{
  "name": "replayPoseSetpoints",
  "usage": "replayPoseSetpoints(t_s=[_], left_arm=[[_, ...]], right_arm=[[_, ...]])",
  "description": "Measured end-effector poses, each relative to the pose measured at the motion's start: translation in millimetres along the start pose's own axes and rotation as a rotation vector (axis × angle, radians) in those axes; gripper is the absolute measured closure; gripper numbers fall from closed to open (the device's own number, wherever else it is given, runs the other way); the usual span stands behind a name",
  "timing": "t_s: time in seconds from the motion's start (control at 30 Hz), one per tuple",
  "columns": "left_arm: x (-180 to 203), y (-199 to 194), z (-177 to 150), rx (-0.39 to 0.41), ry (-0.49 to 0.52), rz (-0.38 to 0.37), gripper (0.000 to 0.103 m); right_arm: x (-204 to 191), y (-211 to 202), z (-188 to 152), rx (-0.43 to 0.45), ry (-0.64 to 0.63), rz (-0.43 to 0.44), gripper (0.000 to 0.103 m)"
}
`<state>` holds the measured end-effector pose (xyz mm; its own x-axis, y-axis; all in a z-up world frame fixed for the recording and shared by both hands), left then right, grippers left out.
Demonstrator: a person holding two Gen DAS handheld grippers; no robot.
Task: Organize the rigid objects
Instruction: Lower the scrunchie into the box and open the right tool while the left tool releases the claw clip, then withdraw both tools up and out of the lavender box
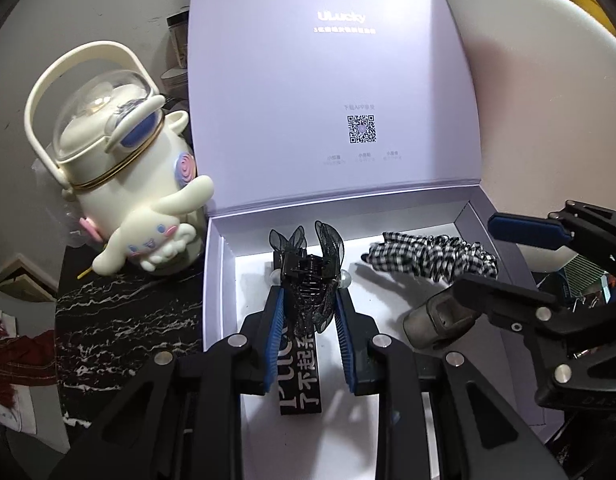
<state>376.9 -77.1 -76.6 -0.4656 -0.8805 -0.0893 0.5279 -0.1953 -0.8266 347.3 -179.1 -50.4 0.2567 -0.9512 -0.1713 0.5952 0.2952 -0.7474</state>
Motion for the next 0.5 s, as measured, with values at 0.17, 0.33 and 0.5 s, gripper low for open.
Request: replayPoseSetpoints(t_s=[0.17, 0.33, 0.5], left_arm=[[-2.3, -12.9, -0.7, -0.02, -0.017, 0.029, 0.078], [-9.7, -24.7, -10.7, -0.022, -0.029, 0.055, 0.078], [-12.8, -42.6, -13.4, -0.011, -0.031, 0.053, 0.077]], right_arm=[[-0.8, -12.2, 0.7, 0.017, 0.0, -0.02, 0.04], [-4.8, -24.8, -1.1, 0.03, 0.001, -0.026, 0.04], [-7.4, -36.5, -3.6, 0.04, 0.002, -0.037, 0.04]])
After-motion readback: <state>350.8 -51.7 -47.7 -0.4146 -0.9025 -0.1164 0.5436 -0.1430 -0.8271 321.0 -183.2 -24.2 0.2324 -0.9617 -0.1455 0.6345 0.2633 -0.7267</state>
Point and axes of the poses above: each gripper's, at about its wrist camera, not at the fingertips, and y roughly the way its jaws point, x to its right, z to its top, the point moved 6 cm from there along y, roughly the way its jaws point, and after that the axes turned 7 degrees about y, right-handed, at the moved point
